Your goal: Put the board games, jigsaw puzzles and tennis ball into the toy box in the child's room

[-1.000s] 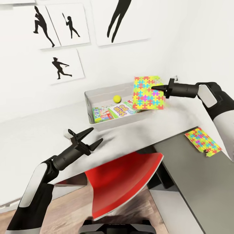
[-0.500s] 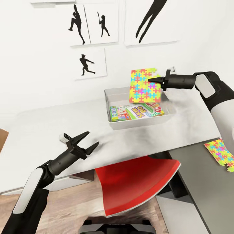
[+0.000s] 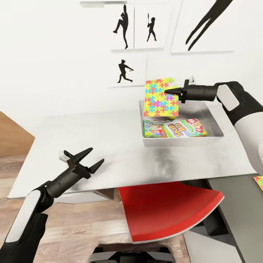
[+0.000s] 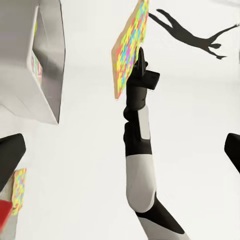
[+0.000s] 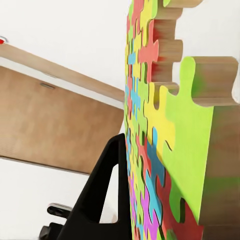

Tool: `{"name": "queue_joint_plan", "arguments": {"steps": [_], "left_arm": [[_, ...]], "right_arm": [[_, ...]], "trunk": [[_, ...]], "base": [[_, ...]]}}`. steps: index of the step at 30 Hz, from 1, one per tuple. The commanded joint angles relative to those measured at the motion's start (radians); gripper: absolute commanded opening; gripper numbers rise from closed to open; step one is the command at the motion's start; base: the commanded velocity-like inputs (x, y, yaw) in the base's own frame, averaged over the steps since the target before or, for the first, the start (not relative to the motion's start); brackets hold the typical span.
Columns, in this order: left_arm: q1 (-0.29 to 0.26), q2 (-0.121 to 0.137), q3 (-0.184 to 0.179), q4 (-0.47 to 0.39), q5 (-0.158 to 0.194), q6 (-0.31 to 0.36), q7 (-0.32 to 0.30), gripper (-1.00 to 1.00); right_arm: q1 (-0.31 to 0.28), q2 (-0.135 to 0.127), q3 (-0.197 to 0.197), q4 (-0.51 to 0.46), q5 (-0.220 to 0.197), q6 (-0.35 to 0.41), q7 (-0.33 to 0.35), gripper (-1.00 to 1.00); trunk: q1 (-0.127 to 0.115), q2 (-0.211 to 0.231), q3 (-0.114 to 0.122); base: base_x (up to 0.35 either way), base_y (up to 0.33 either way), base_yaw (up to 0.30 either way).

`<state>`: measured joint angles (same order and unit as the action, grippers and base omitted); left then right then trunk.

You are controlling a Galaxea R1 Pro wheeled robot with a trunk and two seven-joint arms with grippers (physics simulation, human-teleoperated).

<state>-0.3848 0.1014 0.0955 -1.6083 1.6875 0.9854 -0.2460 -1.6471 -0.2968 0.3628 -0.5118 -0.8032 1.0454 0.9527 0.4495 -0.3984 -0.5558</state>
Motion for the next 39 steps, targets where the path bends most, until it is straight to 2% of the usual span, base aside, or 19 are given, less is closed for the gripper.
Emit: {"name": "queue_joint_plan", "arguments": {"steps": [1,8,14,15,18,22,30,39], "left_arm": [[-0.001,0.0,0.001,0.0,-0.007,0.003,-0.007,1.0],[0.004,0.026,0.041,0.001,-0.014,0.002,0.006,1.0],[0.009,0.041,0.06,0.001,-0.027,0.002,0.034,1.0],[0.009,0.041,0.06,0.001,-0.027,0.002,0.034,1.0],[0.01,0.044,0.064,0.001,-0.03,0.002,0.042,1.0],[0.01,0.045,0.065,0.001,-0.032,0.001,0.059,1.0],[0.011,0.046,0.065,0.001,-0.032,0.001,0.095,1.0],[0.011,0.044,0.061,0.001,-0.032,0.001,0.124,1.0]], "right_arm": [[-0.001,-0.001,0.005,0.0,-0.002,0.002,0.006,-1.0],[0.014,-0.018,0.004,0.0,-0.002,0.002,0.008,-1.0],[0.046,-0.069,0.005,-0.001,-0.003,0.002,0.012,-1.0],[0.046,-0.069,0.005,-0.001,-0.003,0.002,0.012,-1.0],[0.052,-0.091,0.005,0.017,-0.003,0.002,0.013,-1.0],[0.046,-0.106,0.002,0.101,-0.003,0.002,0.013,-1.0],[0.015,-0.13,0.001,0.19,-0.002,0.002,0.012,-1.0],[-0.008,-0.192,0.001,0.212,-0.001,0.002,0.013,-1.0]], "trunk": [[0.001,-0.002,-0.001],[0.001,-0.002,-0.001],[0.001,-0.002,-0.001],[0.001,-0.002,-0.001],[0.001,-0.002,-0.001],[0.001,-0.002,-0.001],[0.001,-0.002,-0.001],[0.001,-0.002,-0.001]], "base": [[0.0,0.0,0.3],[0.0,0.0,0.286],[0.0,0.0,0.12],[0.0,0.0,0.064],[0.0,0.0,0.042],[0.0,0.0,0.019],[0.0,0.0,0.007],[0.0,0.0,0.001]]}}
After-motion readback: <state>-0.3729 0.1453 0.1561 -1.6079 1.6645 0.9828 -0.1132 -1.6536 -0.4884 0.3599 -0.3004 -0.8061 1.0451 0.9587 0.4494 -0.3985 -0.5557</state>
